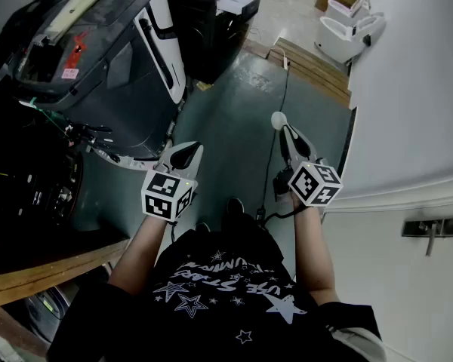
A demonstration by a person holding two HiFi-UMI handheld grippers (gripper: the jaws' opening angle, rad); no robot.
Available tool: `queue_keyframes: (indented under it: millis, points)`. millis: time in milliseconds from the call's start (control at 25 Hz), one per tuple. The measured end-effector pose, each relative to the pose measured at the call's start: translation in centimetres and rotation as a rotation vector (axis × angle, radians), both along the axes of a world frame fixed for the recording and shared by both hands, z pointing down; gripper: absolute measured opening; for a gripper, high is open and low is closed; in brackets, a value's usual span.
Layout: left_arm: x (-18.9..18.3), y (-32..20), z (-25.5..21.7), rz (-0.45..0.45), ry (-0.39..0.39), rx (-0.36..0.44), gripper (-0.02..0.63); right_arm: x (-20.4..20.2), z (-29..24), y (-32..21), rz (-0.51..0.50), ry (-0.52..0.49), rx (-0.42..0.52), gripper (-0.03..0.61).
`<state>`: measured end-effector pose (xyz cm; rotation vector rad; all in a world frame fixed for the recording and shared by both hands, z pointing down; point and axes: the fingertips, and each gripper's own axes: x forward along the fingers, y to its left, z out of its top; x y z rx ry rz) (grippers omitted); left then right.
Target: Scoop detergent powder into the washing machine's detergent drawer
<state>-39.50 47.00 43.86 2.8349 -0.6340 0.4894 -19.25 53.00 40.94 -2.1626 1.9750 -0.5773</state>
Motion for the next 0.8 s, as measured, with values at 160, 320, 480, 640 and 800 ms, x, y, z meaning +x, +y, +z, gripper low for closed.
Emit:
queue_keyframes:
  millis: [160,320,480,640,800]
  points:
    - [-0.3,-0.2,-0.2,-0.001,0.006,0.003,0.000,-0.3,0.2,0.3,0.013,-0.007,-0.001,0.035]
    - [-1.1,0.2,0.0,-0.001,-0.010,0.003,0.000,-0.8,0.4,0.7,0.015,-0.011,-0.009,0.035]
    - [-3.1,0.9,1.6,-0.016,-0.031,-0.040,0.000,-2.0,1.0,0.9,0.009,-0.013,-0.030,0.035]
    - [-4.7,0.8,3.2,-0.024,-0.043,-0.074,0.000,-2.8,1.5,0.7,0.013,-0.010,-0.037,0.035]
    - [-4.8,-0.4,3.3,-0.037,-0.053,-0.062,0.000,-2.6,2.1,0.1,0.019,-0.011,-0.044,0.035]
